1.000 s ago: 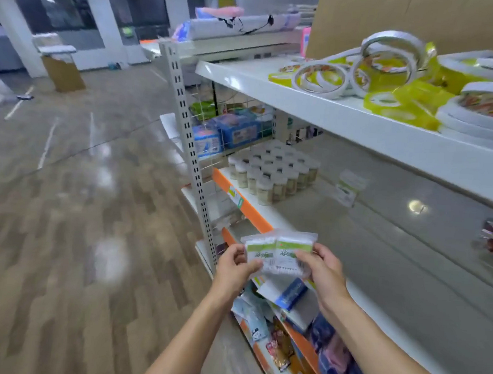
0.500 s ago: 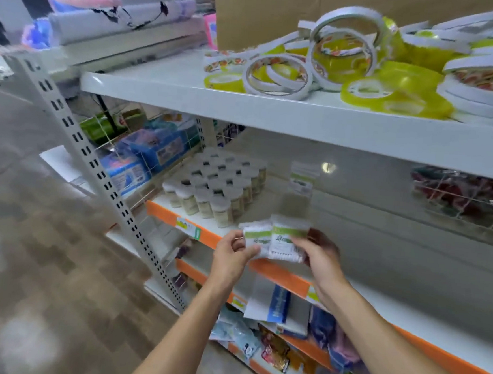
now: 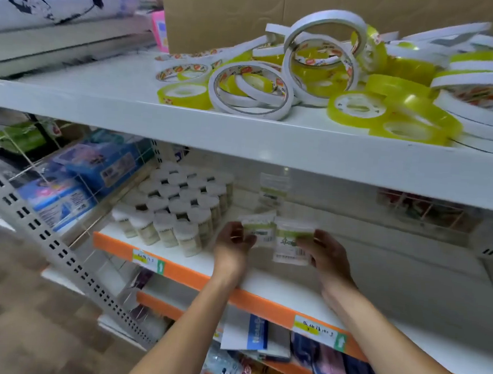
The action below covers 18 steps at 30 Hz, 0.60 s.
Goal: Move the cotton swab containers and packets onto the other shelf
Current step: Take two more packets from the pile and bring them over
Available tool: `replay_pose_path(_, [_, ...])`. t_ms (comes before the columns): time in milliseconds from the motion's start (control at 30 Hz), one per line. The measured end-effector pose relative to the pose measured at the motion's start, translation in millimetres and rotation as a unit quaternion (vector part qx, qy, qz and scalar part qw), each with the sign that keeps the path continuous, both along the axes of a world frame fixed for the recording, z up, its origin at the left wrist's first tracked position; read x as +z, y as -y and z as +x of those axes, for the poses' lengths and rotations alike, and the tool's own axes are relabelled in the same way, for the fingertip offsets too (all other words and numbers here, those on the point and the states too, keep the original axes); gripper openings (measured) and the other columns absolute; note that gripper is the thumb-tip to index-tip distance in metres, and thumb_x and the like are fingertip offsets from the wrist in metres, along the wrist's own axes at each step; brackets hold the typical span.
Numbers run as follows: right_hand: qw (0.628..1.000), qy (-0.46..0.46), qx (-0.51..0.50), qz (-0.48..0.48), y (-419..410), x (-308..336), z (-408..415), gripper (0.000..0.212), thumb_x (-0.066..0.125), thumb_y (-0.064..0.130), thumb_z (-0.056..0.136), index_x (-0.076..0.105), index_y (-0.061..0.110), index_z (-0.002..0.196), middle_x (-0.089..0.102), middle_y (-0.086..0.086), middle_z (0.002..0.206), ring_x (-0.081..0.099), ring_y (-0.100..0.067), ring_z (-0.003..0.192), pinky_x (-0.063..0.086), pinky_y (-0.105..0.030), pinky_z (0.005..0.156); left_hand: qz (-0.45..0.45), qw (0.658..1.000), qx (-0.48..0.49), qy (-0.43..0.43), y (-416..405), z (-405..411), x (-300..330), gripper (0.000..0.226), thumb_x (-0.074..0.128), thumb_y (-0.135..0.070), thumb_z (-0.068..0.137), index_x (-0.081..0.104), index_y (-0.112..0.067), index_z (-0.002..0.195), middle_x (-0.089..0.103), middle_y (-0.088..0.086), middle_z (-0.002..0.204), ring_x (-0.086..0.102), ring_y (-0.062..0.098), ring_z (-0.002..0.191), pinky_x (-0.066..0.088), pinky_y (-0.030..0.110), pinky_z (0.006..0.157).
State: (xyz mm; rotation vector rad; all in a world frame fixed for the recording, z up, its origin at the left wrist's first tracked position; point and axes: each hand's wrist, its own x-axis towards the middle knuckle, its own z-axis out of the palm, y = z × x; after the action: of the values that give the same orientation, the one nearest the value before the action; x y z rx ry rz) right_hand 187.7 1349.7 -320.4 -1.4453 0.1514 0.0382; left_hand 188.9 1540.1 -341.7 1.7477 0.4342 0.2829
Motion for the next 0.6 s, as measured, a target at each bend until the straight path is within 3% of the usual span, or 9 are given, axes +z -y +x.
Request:
replay_pose_path(133, [0.999,0.017,-0.033,0.017,-6.9,4.5,10.5,0.022,0.074,0.027,0.067,0.075,0.02,0.087,0.077,0.0,0.085,0.07,-0.017,0.082,0.05,-0.036,0.073,0.044,0.998,-0.039,-0.017,-5.5,36.2,-0.1,0.027,0.075,-0.011,0.084,0.063,-0.013,0.108,0.07,0.003,0.101,0.066,0.021,0.095,0.052,0.031,0.083])
replay_pose_path(267, [0.998,0.045,-0.051,0.018,-13.8,2.5,18.4,0.01,0.073,0.027,0.07,0.073,0.024,0.079,0.069,0.01,0.068,0.058,0.001,0.06,0.042,-0.02,0.058,0.084,0.993,-0.086,0.016,-10.1,61.1,2.0,0.039,0.073,-0.011,0.087,0.058,-0.005,0.123,0.068,0.011,0.113,0.065,0.025,0.103,0.048,0.029,0.083])
replay_pose_path(400, [0.996,0.05,-0.077,0.02,-20.1,-3.8,25.5,0.011,0.075,0.025,0.072,0.074,0.021,0.083,0.072,0.007,0.074,0.064,-0.005,0.067,0.046,-0.021,0.06,0.046,0.994,-0.094,0.02,-14.8,80.0,0.1,0.053,0.071,-0.006,0.089,0.048,-0.001,0.137,0.066,0.017,0.119,0.063,0.029,0.11,0.051,0.044,0.099])
replay_pose_path(533, [0.993,0.046,-0.106,0.002,-25.2,-12.9,30.9,0.006,0.075,0.013,0.082,0.072,0.018,0.082,0.072,0.007,0.073,0.063,-0.004,0.066,0.046,-0.02,0.059,0.014,0.997,-0.069,0.02,-13.7,95.2,-6.3,0.052,0.068,-0.005,0.089,0.048,-0.005,0.137,0.067,0.009,0.111,0.063,0.02,0.101,0.052,0.036,0.096])
replay_pose_path(600, [0.992,0.048,-0.112,-0.017,-27.3,-18.7,32.9,0.005,0.075,0.014,0.084,0.071,0.017,0.082,0.071,0.005,0.073,0.062,-0.006,0.067,0.046,-0.022,0.06,-0.018,0.999,-0.045,0.014,-9.0,102.1,-9.7,0.047,0.067,-0.005,0.089,0.051,-0.011,0.133,0.067,0.0,0.102,0.064,0.016,0.094,0.052,0.025,0.086])
